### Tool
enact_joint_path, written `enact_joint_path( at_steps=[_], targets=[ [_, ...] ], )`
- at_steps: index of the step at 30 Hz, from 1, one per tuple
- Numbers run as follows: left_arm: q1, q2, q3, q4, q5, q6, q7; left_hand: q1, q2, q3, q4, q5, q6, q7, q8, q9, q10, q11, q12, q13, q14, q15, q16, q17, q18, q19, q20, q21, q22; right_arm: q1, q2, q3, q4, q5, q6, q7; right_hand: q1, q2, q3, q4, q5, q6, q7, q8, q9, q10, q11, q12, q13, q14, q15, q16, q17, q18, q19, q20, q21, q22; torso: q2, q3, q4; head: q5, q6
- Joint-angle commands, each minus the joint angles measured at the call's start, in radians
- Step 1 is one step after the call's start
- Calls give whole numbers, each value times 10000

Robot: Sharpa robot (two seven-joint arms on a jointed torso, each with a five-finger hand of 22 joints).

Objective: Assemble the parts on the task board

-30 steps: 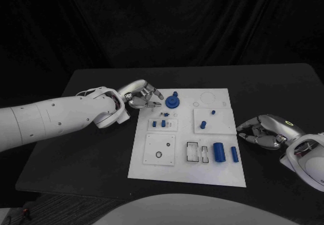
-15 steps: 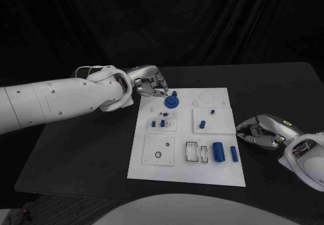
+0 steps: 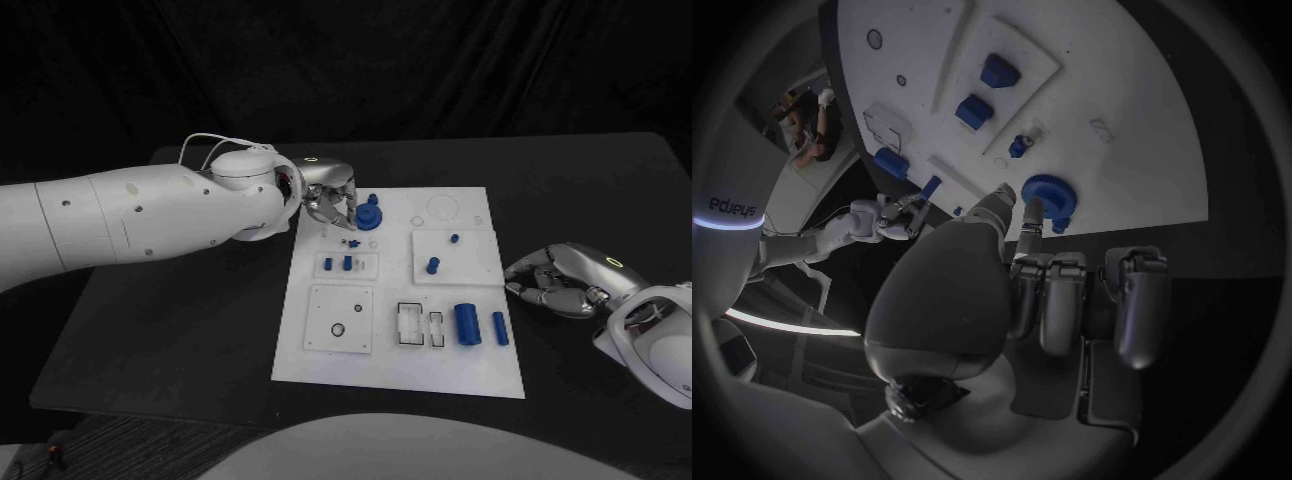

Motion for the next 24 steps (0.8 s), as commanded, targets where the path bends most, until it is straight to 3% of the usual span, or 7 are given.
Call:
enact_joint_path(
  at_steps=[1, 5, 9, 11, 14, 17, 24],
  targets=[
    [30, 42, 9, 77, -872, 587, -526, -102, 11, -71, 12, -93, -49, 0, 39, 82, 1047, -61, 34, 2634, 1074, -76, 27, 2630, -123, 602, -81, 16, 2404, -19, -93, 0, 156, -23, -419, -42, -216, -13, -17, 105, -160, -97, -22, -70, -22, 237, -143, 117, -4025, 325, -48, -28, -4, 70, 262, 63, 27, 2026, -20, 21, -4, 27, 2],
    [23, 103, 9, 94, -940, 703, -501, -187, 31, -101, 48, -195, -84, 3, 46, 167, 1047, -56, 34, 2634, 1074, -75, 27, 2630, -115, 580, -87, -17, 2392, 46, -283, 1, 379, -174, -773, -93, -360, -47, -120, 210, -476, -153, -45, -114, -37, 423, -166, 504, -3671, 357, -66, 45, 114, 48, 312, 52, 131, 2057, -18, 18, 4, 38, 2],
    [8, 159, 9, 106, -970, 834, -469, -209, 54, -104, 57, -223, -60, -9, 70, 211, 1047, -62, 34, 2634, 1074, -75, 27, 2630, -109, 563, -89, -40, 2384, 355, -533, 1, 659, -330, -1080, -170, -567, -152, -350, 325, -1134, -296, -98, -205, -72, 653, -194, 1032, -3190, 400, -95, 176, 306, 13, 383, 21, 297, 2105, -29, 19, -4, 43, 2],
    [1, 176, 9, 112, -976, 893, -461, -210, 56, -104, 58, -225, -58, -10, 71, 214, 1047, -62, 34, 2634, 1074, -75, 27, 2630, -107, 560, -89, -44, 2383, 517, -619, 1, 757, -376, -1163, -194, -608, -168, -396, 343, -1235, -329, -107, -224, -79, 679, -198, 1104, -3124, 409, -97, 204, 349, 4, 400, 19, 340, 2117, -39, 16, -24, 59, 2],
    [-13, 227, 8, 89, -983, 1007, -441, -209, 79, -95, 53, -203, -79, -15, 67, 244, 1047, -66, 34, 2634, 1074, -77, 27, 2630, -103, 547, -90, -61, 2377, 760, -744, 1, 905, -437, -1263, -234, -636, -170, -424, 356, -1297, -347, -114, -233, -83, 702, -198, 1170, -3060, 414, -103, 223, 377, 3, 402, 15, 345, 2119, -39, 8, -16, 22, 2],
    [-46, 339, 8, 19, -987, 1096, -373, -165, 123, -52, -9, 25, -251, 23, -29, 321, 1047, -44, 34, 2634, 1074, -67, 27, 2630, -90, 506, -89, -117, 2359, 914, -801, 1, 988, -475, -1307, -255, -599, -143, -413, 330, -1275, -333, -124, -226, -80, 711, -195, 1185, -3049, 413, -112, 225, 372, 3, 404, 9, 350, 2120, -30, 5, 12, -9, 2],
    [-146, 471, 8, -6, -989, 1176, -199, -69, 159, 53, -136, 357, -496, 118, -276, 297, 1047, 67, 34, 2634, 1074, 22, 27, 2630, -84, 481, -21, -154, 2350, 1001, -767, 0, 981, -497, -1263, -254, -474, -109, -382, 241, -1128, -321, -117, -219, -76, 705, -201, 1174, -3059, 412, -122, 243, 390, 3, 404, -3, 353, 2120, -18, -2, 6, 31, 2]
  ],
)
